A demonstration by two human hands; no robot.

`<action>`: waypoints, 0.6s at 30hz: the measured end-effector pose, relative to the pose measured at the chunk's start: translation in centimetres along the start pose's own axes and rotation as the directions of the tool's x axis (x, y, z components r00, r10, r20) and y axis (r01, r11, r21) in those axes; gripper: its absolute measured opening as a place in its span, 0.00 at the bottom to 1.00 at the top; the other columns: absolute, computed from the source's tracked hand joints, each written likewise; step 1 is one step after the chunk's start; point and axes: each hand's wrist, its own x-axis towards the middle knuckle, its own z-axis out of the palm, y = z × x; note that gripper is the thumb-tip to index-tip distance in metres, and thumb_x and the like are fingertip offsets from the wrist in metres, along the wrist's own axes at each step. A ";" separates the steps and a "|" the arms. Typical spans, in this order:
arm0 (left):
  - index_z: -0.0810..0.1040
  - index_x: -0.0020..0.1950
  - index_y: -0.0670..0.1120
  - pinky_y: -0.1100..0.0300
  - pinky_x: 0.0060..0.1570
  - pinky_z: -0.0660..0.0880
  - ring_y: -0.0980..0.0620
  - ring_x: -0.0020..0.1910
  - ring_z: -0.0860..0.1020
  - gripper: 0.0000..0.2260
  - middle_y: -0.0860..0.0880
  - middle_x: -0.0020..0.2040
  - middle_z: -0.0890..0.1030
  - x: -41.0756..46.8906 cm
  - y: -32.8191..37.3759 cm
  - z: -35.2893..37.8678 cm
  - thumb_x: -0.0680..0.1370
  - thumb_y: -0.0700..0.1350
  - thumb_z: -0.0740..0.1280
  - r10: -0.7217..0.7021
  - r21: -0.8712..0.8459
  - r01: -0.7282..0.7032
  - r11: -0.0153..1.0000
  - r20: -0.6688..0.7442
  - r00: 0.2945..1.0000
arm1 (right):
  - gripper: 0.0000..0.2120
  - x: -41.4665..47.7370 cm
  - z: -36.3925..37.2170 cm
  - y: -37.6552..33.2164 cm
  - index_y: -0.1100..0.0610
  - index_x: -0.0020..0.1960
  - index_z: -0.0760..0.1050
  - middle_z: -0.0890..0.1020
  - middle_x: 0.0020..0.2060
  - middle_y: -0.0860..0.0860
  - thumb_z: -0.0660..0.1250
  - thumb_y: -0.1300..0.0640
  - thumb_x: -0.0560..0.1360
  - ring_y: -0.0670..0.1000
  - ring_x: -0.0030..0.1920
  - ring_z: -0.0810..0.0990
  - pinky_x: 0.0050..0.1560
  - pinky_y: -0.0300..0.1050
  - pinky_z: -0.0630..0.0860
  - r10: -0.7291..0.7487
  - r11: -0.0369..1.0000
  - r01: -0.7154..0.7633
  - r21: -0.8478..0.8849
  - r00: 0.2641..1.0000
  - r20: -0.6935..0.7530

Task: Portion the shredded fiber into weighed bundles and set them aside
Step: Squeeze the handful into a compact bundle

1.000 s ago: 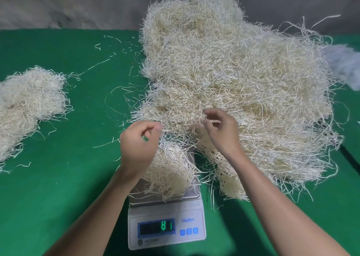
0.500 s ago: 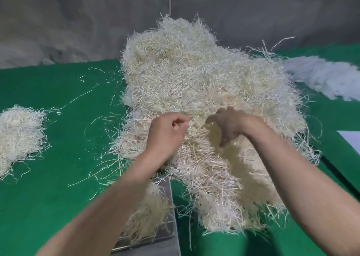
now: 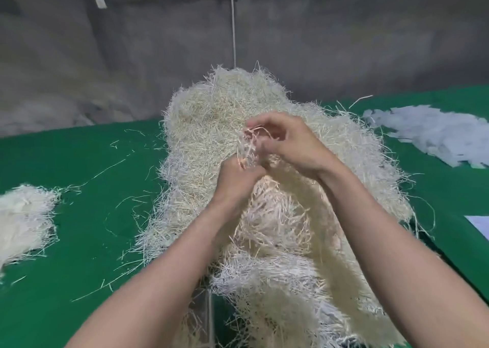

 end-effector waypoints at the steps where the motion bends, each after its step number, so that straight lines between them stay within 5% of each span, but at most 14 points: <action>1: 0.73 0.62 0.45 0.51 0.56 0.75 0.48 0.54 0.79 0.17 0.44 0.53 0.81 0.7 0.4 -0.2 0.73 0.40 0.70 -0.047 -0.075 0.043 0.996 -0.054 0.997 | 0.14 0.3 -0.7 0.1 0.53 0.47 0.76 0.81 0.47 0.49 0.66 0.71 0.72 0.44 0.45 0.80 0.46 0.39 0.78 0.013 0.998 -0.004 0.066 0.992 -0.127; 3: 0.66 0.69 0.40 0.43 0.66 0.64 0.39 0.65 0.71 0.26 0.39 0.63 0.76 2.0 0.9 -0.7 0.74 0.41 0.69 -0.127 -0.160 0.105 0.982 -0.132 0.983 | 0.11 0.5 -1.8 0.9 0.54 0.41 0.72 0.78 0.40 0.50 0.65 0.69 0.73 0.49 0.41 0.77 0.44 0.46 0.75 0.027 0.994 0.016 0.105 0.920 -0.392; 4: 0.66 0.69 0.39 0.44 0.68 0.63 0.40 0.66 0.70 0.26 0.40 0.64 0.75 2.5 1.0 -1.0 0.74 0.42 0.69 -0.149 -0.185 0.120 0.975 -0.150 0.977 | 0.09 0.4 -1.6 1.6 0.54 0.40 0.70 0.76 0.38 0.50 0.67 0.64 0.73 0.49 0.39 0.74 0.43 0.48 0.74 0.026 0.998 -0.002 0.065 0.926 -0.376; 6: 0.74 0.61 0.39 0.51 0.60 0.72 0.46 0.61 0.75 0.16 0.45 0.55 0.79 3.3 1.2 -1.3 0.74 0.41 0.68 -0.190 -0.269 0.155 0.951 -0.109 0.976 | 0.15 0.3 0.4 3.2 0.52 0.43 0.66 0.72 0.38 0.47 0.71 0.47 0.71 0.47 0.36 0.70 0.37 0.42 0.70 0.049 0.968 -0.071 -0.240 0.994 -0.097; 8: 0.77 0.51 0.41 0.59 0.40 0.77 0.51 0.48 0.80 0.06 0.49 0.46 0.78 3.6 1.7 -1.0 0.75 0.40 0.66 -0.223 -0.381 0.190 0.905 -0.045 0.974 | 0.24 0.4 2.3 5.5 0.50 0.48 0.62 0.69 0.38 0.43 0.69 0.36 0.67 0.43 0.36 0.68 0.32 0.39 0.62 0.085 0.785 -0.043 -0.617 0.996 0.039; 10: 0.75 0.50 0.41 0.60 0.30 0.75 0.51 0.35 0.80 0.04 0.47 0.42 0.78 3.8 1.8 -1.1 0.76 0.38 0.64 -0.273 -0.465 0.245 0.851 0.007 0.962 | 0.20 1.1 2.4 6.7 0.51 0.51 0.63 0.71 0.37 0.43 0.69 0.42 0.70 0.46 0.37 0.72 0.34 0.40 0.61 -0.037 0.587 0.011 -0.810 0.999 -0.014; 12: 0.72 0.51 0.39 0.59 0.32 0.77 0.49 0.39 0.80 0.06 0.42 0.44 0.78 4.4 1.9 -1.6 0.74 0.36 0.63 -0.318 -0.538 0.297 0.789 0.057 0.946 | 0.14 1.6 1.3 7.9 0.53 0.55 0.67 0.74 0.38 0.46 0.68 0.54 0.73 0.50 0.40 0.74 0.42 0.43 0.66 -0.084 0.447 0.030 -0.894 0.996 -0.009; 15: 0.70 0.49 0.41 0.44 0.32 0.79 0.38 0.41 0.80 0.10 0.34 0.46 0.80 5.1 1.6 -2.9 0.70 0.34 0.64 -0.336 -0.666 0.323 0.672 0.114 0.935 | 0.19 1.5 -0.3 9.8 0.50 0.65 0.69 0.80 0.43 0.48 0.64 0.62 0.76 0.52 0.46 0.77 0.56 0.48 0.70 0.005 0.322 0.034 -0.946 0.999 0.037; 18: 0.69 0.46 0.42 0.33 0.36 0.75 0.35 0.44 0.80 0.08 0.35 0.46 0.80 5.8 0.9 -4.3 0.69 0.33 0.62 -0.341 -0.757 0.283 0.589 0.085 0.936 | 0.23 1.0 -1.3 11.0 0.48 0.68 0.67 0.81 0.46 0.48 0.64 0.63 0.75 0.52 0.50 0.78 0.58 0.50 0.72 0.094 0.290 -0.017 -0.957 0.996 0.010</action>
